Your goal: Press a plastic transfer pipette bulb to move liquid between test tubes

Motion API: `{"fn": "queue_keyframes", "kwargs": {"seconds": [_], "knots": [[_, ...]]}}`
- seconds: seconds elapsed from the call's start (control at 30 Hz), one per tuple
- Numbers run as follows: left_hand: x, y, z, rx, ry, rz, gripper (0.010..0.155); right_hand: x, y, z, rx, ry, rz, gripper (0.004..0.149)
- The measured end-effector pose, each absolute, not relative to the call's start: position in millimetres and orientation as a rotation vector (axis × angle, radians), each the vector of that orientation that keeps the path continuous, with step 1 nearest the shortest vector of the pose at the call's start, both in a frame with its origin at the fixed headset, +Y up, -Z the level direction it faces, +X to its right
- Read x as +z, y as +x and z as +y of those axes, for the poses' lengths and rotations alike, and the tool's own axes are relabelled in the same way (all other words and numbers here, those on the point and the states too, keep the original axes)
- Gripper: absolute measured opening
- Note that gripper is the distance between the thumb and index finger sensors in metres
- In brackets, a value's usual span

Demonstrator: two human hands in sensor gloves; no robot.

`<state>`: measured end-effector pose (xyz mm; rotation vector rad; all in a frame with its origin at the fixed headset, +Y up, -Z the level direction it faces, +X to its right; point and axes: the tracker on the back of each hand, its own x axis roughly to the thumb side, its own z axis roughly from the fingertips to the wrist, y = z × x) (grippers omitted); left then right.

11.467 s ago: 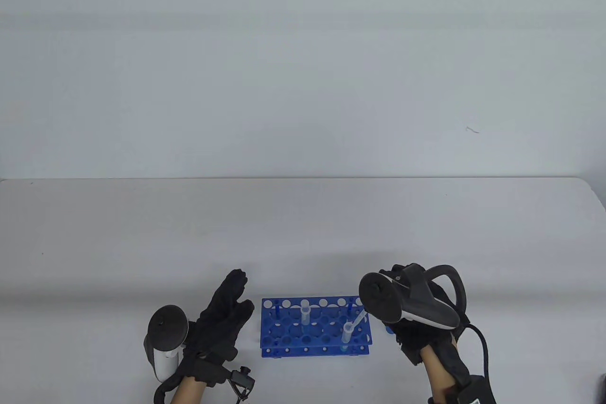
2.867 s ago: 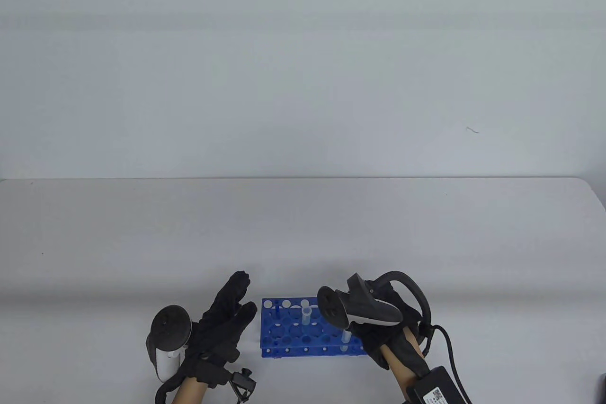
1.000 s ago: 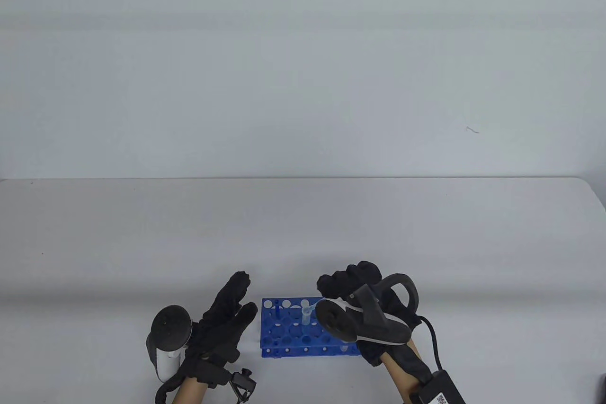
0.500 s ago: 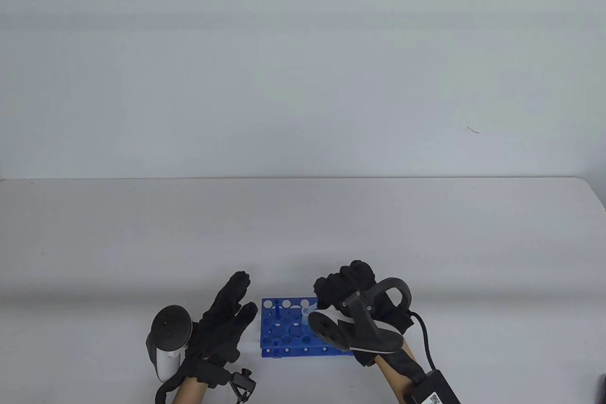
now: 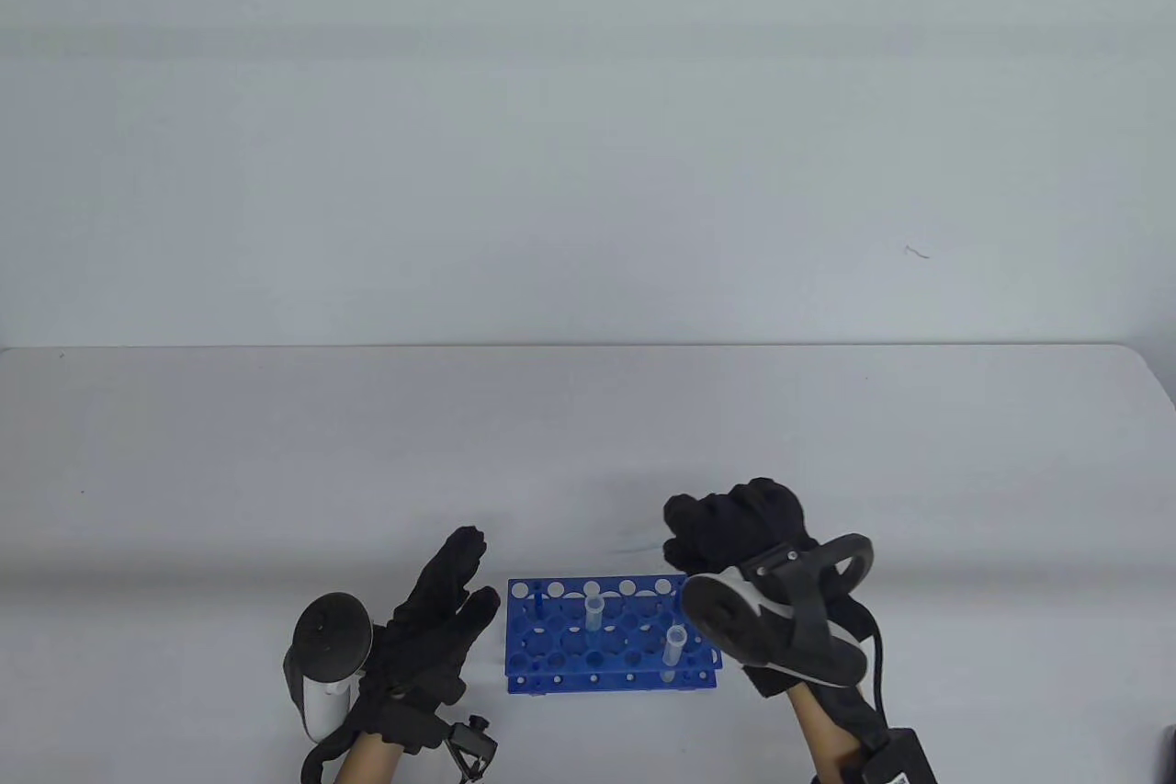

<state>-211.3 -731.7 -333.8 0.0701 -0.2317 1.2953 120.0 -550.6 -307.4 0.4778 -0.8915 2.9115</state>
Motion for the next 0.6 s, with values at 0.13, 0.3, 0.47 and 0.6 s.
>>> {"fn": "queue_keyframes", "kwargs": {"seconds": [0.13, 0.3, 0.47, 0.6], "knots": [[-333.8, -211.0, -732.5, 1.285, 0.067, -0.230, 0.087, -322.8, 162.6, -565.6, 2.911, 0.183, -0.864, 0.045], [-333.0, -211.2, -732.7, 1.278, 0.065, -0.224, 0.087, -358.6, 199.5, -627.4, 3.050, -0.109, -0.652, 0.046], [-333.0, -211.3, -732.8, 1.275, 0.065, -0.224, 0.087, -376.0, 222.9, -685.6, 3.184, -0.191, -0.499, 0.046], [-332.9, -211.2, -732.8, 1.271, 0.066, -0.226, 0.087, -378.7, 236.8, -700.8, 3.171, -0.259, -0.362, 0.047]]}}
